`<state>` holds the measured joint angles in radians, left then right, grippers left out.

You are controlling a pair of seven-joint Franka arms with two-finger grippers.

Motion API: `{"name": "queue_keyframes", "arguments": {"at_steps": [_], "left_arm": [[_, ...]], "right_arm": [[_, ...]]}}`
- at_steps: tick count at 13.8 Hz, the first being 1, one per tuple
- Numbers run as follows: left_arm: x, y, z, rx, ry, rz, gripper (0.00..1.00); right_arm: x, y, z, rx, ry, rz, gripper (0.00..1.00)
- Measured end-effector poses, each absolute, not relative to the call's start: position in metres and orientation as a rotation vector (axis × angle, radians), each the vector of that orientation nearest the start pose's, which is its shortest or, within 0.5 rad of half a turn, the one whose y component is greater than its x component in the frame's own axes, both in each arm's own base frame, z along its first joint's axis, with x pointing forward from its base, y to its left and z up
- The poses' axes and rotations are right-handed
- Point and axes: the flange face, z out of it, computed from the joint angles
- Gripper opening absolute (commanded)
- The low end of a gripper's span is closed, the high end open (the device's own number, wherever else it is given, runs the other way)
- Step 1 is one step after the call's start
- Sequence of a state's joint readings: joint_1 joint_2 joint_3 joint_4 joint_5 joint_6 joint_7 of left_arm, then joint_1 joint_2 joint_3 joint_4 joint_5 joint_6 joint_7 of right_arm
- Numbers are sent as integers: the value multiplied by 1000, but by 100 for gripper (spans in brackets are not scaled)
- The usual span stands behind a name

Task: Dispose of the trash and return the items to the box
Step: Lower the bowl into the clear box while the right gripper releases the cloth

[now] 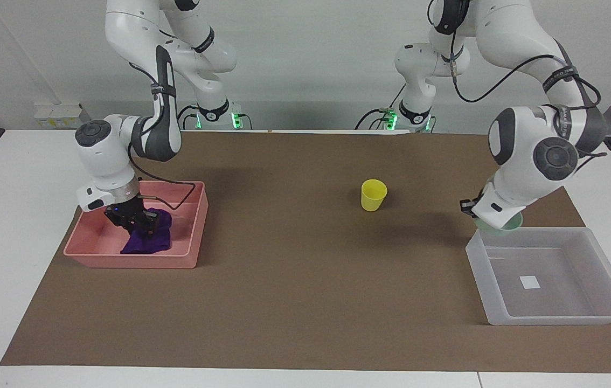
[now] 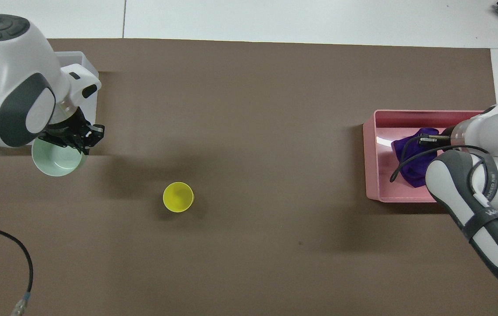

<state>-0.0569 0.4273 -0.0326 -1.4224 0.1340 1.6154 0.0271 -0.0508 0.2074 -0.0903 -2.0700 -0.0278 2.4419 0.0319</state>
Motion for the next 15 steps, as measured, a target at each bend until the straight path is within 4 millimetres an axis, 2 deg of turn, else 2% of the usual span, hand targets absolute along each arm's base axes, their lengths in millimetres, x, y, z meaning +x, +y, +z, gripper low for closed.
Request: {"name": "queue_keyframes", "arguments": {"at_steps": [1, 3, 6, 9, 10, 11, 12, 15], "left_arm": [[669, -28, 433, -2974, 270, 306, 0], [684, -21, 426, -2953, 351, 245, 0], [695, -21, 398, -2946, 377, 227, 0], [699, -1, 366, -2950, 348, 292, 0], [699, 6, 359, -2952, 338, 307, 12], [699, 11, 354, -2954, 332, 318, 68], [699, 13, 352, -2954, 331, 324, 100], [700, 11, 353, -2956, 334, 319, 100]], "right_arm": [[592, -77, 354, -3167, 235, -262, 100], [598, -60, 376, -3164, 243, -224, 100], [607, -34, 434, -3161, 253, -170, 100], [600, -35, 497, -3161, 264, -131, 100], [594, -35, 518, -3160, 268, -116, 100], [587, -36, 541, -3159, 272, -102, 100], [580, -36, 560, -3158, 275, -94, 100], [557, -38, 605, -3153, 285, -82, 100]]}}
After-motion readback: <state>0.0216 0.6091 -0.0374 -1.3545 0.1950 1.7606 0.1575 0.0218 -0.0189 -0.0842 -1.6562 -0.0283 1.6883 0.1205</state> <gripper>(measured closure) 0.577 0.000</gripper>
